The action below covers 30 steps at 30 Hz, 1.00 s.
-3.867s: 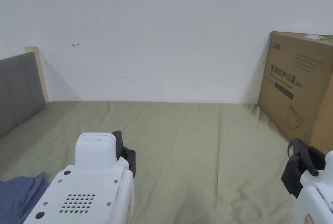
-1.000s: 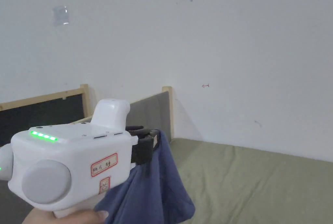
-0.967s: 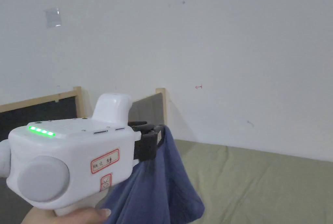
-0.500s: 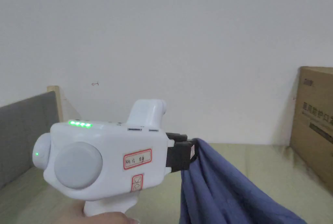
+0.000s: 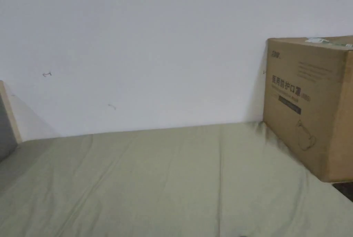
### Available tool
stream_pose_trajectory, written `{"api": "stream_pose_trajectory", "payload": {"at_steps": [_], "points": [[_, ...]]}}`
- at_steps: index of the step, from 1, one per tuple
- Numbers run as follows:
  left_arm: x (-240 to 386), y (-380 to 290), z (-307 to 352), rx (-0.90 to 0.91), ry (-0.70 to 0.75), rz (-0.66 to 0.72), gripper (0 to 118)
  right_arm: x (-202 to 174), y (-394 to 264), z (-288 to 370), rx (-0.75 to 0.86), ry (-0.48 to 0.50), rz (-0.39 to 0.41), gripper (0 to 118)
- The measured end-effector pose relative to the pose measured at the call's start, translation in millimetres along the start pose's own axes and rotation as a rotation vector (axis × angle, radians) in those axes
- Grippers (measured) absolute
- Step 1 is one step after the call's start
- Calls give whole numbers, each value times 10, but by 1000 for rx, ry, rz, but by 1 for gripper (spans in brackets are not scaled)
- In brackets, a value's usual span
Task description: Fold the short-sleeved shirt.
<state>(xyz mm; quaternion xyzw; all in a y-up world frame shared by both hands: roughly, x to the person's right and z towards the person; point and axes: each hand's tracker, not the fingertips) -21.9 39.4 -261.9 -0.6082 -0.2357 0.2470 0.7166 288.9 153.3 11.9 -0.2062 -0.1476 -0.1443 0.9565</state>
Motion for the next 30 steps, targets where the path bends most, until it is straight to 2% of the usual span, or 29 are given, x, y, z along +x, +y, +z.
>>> {"api": "stream_pose_trajectory", "payload": {"at_steps": [1,2,3,7,10,12,15,16,17,18,19,20,21,24,30], "points": [[29,25,58,-2,22,-16,68,-14,18,-3,0,2,5,0],[85,46,129,-3,23,-27,112,-39,50,-10,3,5,8,0],[180,15,252,5,18,-61,118,-67,93,-12,8,12,10,0],[479,-13,935,196,3,-228,114,-261,279,75,61,57,29,0],[644,-300,1594,486,-7,-379,114,-437,404,227,140,99,54,0],[666,-576,1943,728,38,-513,114,-542,431,347,220,118,75,0],[606,-1115,2264,1071,92,-621,104,-683,380,502,363,102,127,0],[572,-1268,2319,1150,102,-642,98,-725,345,545,405,89,137,0],[543,-1402,2354,1203,126,-664,86,-761,305,587,444,78,139,0],[530,-1507,2377,1242,149,-677,72,-795,275,617,467,62,139,0],[539,-1573,2363,1261,197,-673,51,-830,251,639,483,45,140,0],[558,-1639,2340,1281,268,-667,14,-861,228,632,484,39,143,0],[557,-1695,2323,1303,363,-652,0,-884,212,638,488,34,146,0],[487,-1694,2338,1276,258,-611,0,-927,205,649,488,18,147,0],[487,-1657,2417,1253,263,-598,0,-946,215,676,470,25,129,0]]}}
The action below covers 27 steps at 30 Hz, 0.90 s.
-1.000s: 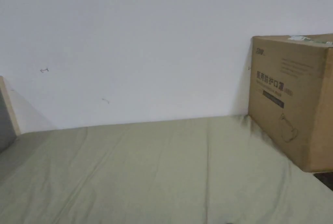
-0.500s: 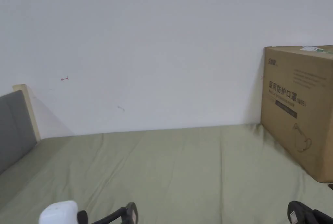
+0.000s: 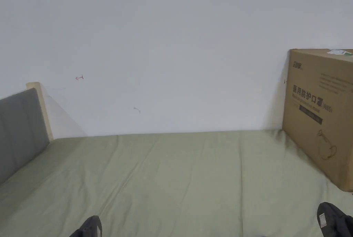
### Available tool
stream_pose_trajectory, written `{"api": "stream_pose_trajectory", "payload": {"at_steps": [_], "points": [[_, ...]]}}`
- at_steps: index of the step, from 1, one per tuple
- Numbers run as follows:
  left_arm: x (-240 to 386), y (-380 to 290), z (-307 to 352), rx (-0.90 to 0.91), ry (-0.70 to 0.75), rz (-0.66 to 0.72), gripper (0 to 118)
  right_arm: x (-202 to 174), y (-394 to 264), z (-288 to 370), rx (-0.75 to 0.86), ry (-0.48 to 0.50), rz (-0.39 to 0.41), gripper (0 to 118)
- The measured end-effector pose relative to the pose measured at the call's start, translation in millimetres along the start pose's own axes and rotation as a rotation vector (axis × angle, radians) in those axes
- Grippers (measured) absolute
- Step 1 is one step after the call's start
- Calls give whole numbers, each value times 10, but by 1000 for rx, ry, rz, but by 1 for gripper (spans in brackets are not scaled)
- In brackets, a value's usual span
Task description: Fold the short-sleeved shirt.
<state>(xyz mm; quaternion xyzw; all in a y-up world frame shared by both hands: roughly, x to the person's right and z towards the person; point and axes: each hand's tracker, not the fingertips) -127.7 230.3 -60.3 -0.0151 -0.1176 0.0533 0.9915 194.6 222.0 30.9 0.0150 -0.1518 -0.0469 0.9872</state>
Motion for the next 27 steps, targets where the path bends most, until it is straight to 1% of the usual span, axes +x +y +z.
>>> {"api": "stream_pose_trajectory", "payload": {"at_steps": [4,5,7,8,9,12,13,14,15,16,17,18,19,20,21,24,26,27], "points": [[-9,62,-7,0,-53,7,0,-17,8,-46,-13,-2,-2,0],[-28,79,-28,-11,-94,26,0,-23,9,-67,-20,-4,-3,0],[-54,170,-173,-89,-136,54,0,0,3,-115,-36,9,5,0],[-90,217,-328,-172,-147,77,0,10,14,-151,-43,28,4,0],[-154,233,-506,-293,-170,120,0,17,24,-182,-49,46,12,0],[-401,46,-1266,-771,-307,297,0,29,27,-265,-75,71,59,0],[-464,-84,-1465,-878,-329,347,0,34,17,-286,-86,79,65,0],[-510,-244,-1664,-990,-293,331,0,42,-7,-307,-103,92,67,0],[-556,-413,-1816,-1059,-262,298,0,48,-34,-326,-121,104,64,0],[-600,-559,-1938,-1091,-213,279,0,52,-65,-339,-136,109,60,0],[-672,-748,-2031,-1133,-161,260,6,55,-102,-351,-152,113,56,0],[-721,-912,-2137,-1170,-115,254,34,59,-142,-357,-166,115,53,0],[-755,-1072,-2244,-1199,-111,255,72,63,-184,-366,-181,116,54,0],[-774,-1202,-2334,-1187,-101,259,98,68,-230,-380,-202,116,60,0],[-782,-1340,-2384,-1192,-72,241,101,75,-271,-394,-222,115,69,0],[-777,-1678,-2597,-1157,-31,190,99,125,-375,-428,-266,116,85,0],[-716,-1873,-2644,-1112,-63,125,99,165,-423,-446,-289,107,96,0],[-671,-1950,-2670,-1113,-72,68,102,186,-441,-457,-298,102,99,0]]}}
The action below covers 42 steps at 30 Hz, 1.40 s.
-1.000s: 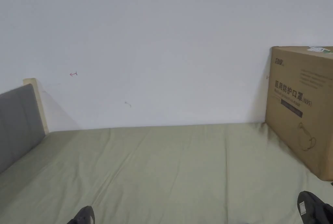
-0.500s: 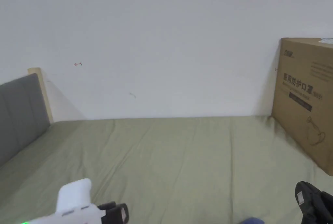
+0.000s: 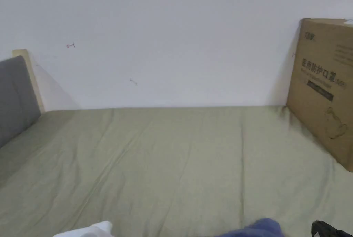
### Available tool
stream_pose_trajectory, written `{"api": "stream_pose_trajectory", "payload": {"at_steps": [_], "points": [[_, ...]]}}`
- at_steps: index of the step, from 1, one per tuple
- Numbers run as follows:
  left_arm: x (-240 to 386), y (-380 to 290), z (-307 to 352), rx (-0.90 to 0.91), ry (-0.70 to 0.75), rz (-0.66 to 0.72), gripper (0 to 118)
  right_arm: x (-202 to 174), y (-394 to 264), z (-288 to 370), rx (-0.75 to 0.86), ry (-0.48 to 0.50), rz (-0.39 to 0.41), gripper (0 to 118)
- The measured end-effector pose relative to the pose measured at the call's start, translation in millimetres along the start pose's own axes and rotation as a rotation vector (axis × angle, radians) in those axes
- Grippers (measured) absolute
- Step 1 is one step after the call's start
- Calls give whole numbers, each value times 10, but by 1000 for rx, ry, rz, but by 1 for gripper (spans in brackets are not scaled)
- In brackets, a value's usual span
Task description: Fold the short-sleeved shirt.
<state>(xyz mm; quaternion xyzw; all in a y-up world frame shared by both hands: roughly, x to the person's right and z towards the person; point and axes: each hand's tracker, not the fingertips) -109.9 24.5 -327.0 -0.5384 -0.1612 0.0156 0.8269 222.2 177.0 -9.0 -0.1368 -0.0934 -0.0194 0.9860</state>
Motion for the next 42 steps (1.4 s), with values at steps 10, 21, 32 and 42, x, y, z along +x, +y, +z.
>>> {"api": "stream_pose_trajectory", "payload": {"at_steps": [10,21,32,42], "points": [[435,-399,519,247,33,-171,2,262,-15,-287,-81,-24,-75,0],[290,-633,1579,491,-155,-119,2,1011,-104,-2448,-774,151,-594,117],[167,-614,1555,466,-70,-213,2,692,-379,-2956,-968,98,-168,10],[203,-268,2403,616,-97,-195,2,913,1156,-1512,-519,230,-220,10]]}}
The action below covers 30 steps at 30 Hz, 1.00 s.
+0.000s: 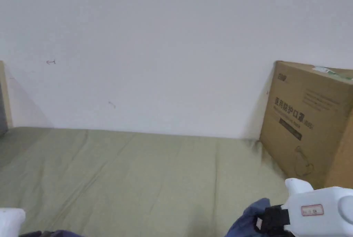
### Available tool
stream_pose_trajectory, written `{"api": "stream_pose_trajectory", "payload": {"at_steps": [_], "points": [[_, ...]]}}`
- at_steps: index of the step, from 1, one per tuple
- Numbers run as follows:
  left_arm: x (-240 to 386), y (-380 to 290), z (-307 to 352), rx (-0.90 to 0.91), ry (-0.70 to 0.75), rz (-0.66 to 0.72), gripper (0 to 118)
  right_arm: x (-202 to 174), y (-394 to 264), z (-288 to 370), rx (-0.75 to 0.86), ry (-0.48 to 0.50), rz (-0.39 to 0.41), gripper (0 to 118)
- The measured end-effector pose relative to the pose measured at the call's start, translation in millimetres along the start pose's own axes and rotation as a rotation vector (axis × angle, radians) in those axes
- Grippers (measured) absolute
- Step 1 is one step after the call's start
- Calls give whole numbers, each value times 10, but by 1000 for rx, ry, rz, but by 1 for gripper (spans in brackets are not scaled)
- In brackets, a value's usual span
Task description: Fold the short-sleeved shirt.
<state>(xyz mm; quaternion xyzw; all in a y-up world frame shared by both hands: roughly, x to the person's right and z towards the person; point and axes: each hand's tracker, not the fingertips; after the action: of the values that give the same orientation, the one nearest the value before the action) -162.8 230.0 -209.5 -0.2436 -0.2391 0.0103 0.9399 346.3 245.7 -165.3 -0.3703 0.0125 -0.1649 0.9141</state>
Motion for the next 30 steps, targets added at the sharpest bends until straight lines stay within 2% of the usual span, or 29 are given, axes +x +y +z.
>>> {"api": "stream_pose_trajectory", "payload": {"at_steps": [5,10,15,22,30], "points": [[218,838,360,135,-31,-45,2,-400,474,956,141,16,40,10],[315,1647,471,225,-42,-80,2,-760,1019,1495,252,-79,157,10],[399,2316,528,268,-34,-23,2,-989,1592,1810,338,-132,176,10],[349,3000,283,306,-11,30,2,-1189,2459,1750,419,-278,243,10],[159,3503,-438,376,69,76,2,-1133,3164,1221,498,-355,275,10]]}}
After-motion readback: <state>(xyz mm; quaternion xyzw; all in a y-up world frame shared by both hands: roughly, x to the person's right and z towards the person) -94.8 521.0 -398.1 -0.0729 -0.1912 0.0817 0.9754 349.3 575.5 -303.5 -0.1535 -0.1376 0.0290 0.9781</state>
